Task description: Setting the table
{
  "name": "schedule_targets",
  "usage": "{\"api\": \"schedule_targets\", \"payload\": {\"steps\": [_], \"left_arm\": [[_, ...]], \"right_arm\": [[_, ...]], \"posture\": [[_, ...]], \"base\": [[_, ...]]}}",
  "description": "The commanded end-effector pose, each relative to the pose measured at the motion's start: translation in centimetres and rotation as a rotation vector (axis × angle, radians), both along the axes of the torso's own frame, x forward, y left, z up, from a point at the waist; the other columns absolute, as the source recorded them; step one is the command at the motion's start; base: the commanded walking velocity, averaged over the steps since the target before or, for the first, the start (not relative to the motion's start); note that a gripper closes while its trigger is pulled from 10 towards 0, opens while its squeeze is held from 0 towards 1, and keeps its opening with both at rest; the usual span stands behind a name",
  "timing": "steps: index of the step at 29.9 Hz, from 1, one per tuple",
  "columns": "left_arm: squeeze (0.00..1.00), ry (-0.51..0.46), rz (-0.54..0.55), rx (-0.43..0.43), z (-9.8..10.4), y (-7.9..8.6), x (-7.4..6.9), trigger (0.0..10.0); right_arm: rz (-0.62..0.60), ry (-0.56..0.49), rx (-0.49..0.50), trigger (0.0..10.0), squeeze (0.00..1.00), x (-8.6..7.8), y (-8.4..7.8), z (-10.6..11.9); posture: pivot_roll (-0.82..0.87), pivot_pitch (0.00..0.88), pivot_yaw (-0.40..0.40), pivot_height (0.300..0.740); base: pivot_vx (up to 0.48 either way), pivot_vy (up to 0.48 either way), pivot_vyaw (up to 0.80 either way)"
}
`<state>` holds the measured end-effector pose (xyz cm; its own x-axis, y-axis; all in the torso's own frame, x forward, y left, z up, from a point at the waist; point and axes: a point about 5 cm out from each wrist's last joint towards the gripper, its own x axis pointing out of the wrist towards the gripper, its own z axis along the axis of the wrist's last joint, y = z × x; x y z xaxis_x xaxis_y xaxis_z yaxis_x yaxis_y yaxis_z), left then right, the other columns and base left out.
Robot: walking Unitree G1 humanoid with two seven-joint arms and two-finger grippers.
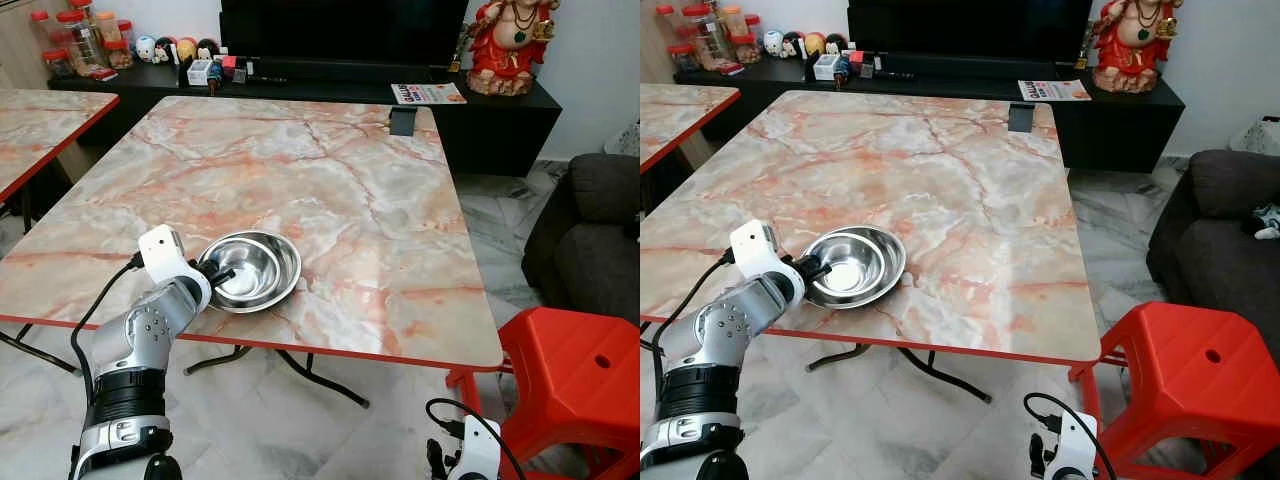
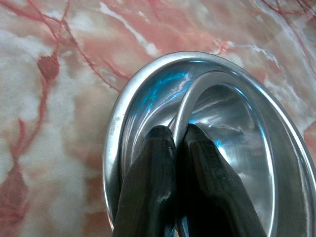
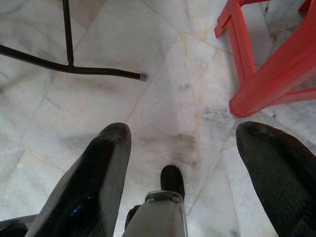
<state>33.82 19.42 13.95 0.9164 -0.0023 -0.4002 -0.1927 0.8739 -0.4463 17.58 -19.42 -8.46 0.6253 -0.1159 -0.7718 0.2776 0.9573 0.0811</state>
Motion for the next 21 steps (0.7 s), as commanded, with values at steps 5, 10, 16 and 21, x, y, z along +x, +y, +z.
{"api": "schedule_targets", "payload": {"steps": [5,10,16,21], "left_arm": [[1.00,0.005,-0.004,0.013,-0.12,-0.16,0.08,10.0],[0.51,0.005,-0.006,0.015,-0.13,-0.25,0.16,10.0],[0.00,0.000,-0.005,0.022,0.04,-0.29,0.32,10.0],[0.00,0.000,-0.002,0.025,0.05,-0.22,0.34,10.0]], "right_arm": [[-0.012,0.005,0.003,10.0,0.00,-0.18,-0.02,-0.09],[-0.010,0.004,0.002,10.0,0.00,-0.13,-0.02,-0.06],[-0.010,-0.001,0.000,10.0,0.00,0.10,-0.05,0.05],[-0.011,-0.002,-0.001,10.0,0.00,0.15,-0.10,0.08]], "posture": [[0.00,0.000,-0.004,0.740],[-0.01,0.000,-0.003,0.740],[-0.01,0.000,-0.007,0.740],[-0.01,0.000,-0.009,0.740]], "base": [[0.000,0.000,0.00],[0.000,0.000,0.00],[0.000,0.000,0.00],[0.000,0.000,0.00]]}}
